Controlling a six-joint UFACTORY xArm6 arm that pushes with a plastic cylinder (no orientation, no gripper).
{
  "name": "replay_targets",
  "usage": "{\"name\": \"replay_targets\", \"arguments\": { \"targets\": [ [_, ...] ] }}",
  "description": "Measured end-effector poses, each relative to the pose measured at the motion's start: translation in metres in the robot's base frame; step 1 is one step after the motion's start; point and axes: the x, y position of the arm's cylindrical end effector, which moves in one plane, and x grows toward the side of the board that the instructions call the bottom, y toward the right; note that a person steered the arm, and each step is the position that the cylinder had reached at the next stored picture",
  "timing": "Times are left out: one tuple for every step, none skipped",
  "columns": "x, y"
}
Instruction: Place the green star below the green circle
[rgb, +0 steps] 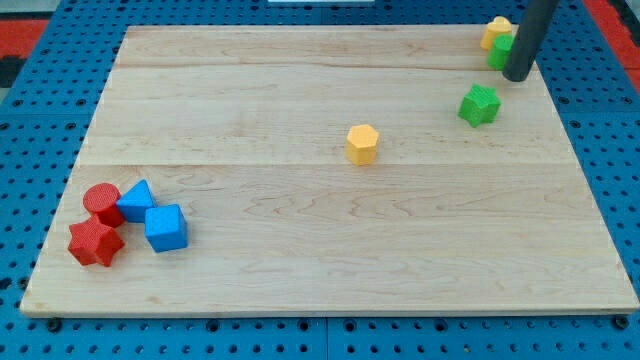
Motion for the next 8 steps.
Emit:
{"name": "replay_targets", "arguments": {
  "targets": [
    [0.004, -0.021],
    [0.004, -0.054],
    [0.004, -0.094],
    [0.005, -0.123],
    [0.026, -0.124],
    [0.055, -0.115],
    [0.075, -0.108],
    [0.071, -0.105]
  ]
}}
